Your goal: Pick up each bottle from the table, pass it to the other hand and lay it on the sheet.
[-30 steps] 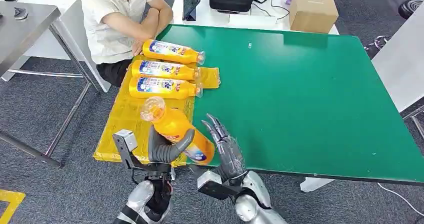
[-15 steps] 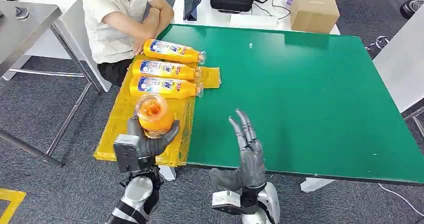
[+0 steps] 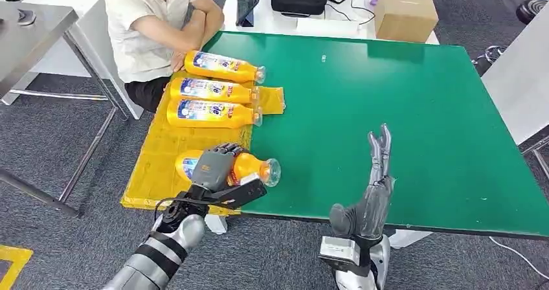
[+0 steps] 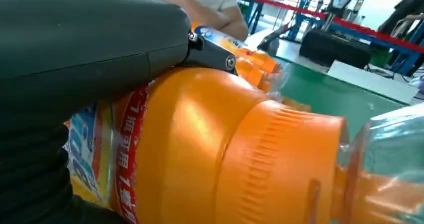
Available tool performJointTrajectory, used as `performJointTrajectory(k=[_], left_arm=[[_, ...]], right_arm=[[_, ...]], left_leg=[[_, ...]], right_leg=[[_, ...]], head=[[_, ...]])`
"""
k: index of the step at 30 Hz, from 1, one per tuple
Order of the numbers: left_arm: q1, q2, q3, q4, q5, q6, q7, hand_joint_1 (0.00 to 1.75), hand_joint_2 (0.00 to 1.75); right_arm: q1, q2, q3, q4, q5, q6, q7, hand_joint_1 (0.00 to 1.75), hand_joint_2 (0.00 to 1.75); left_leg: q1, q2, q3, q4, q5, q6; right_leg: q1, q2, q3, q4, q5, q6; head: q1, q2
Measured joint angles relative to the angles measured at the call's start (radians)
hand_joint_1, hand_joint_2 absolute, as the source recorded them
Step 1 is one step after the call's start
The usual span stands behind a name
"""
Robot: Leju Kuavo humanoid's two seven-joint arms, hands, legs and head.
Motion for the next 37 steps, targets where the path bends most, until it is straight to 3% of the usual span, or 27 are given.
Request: performJointTrajectory(k=[1,2,9,16,37], left_arm=[[-0.004,0.002,-0.001,0.008,-0.002,-0.004,0.000,0.24,1.75],[-0.009,0.004,-0.002,0.013,-0.002,-0.013,0.003,0.00,1.75],[-0.075,0.022,-0.009,0.079,0.039,-0.218,0.010,0.00,1.75],[-0.137,0.029,-0.010,0.173,0.079,-0.303,0.000,0.00,1.75],[-0.207,0.028,-0.019,0.306,0.157,-0.335,-0.069,0.00,1.75]], right_arm=[[0.000,0.000,0.000,0.000,-0.003,0.000,0.000,0.00,0.00],[0.000,0.000,0.000,0.000,-0.008,0.000,0.000,0.00,0.00],[0.000,-0.004,-0.001,0.009,-0.056,0.000,0.000,0.00,0.00],[0.000,-0.016,-0.001,0.027,-0.090,0.000,0.000,0.00,0.00],[0.000,-0.043,-0.009,0.084,-0.075,0.000,0.000,0.00,0.00]], left_leg=[[0.000,0.000,0.000,0.000,0.000,0.000],[0.000,0.000,0.000,0.000,0.000,0.000],[0.000,0.000,0.000,0.000,0.000,0.000],[0.000,0.000,0.000,0.000,0.000,0.000],[0.000,0.000,0.001,0.000,0.000,0.000]], right_leg=[[0.000,0.000,0.000,0.000,0.000,0.000],[0.000,0.000,0.000,0.000,0.000,0.000],[0.000,0.000,0.000,0.000,0.000,0.000],[0.000,0.000,0.000,0.001,0.000,0.000],[0.000,0.000,0.001,0.001,0.000,0.000]], head=[[0.000,0.000],[0.000,0.000],[0.000,0.000],[0.000,0.000],[0.000,0.000]])
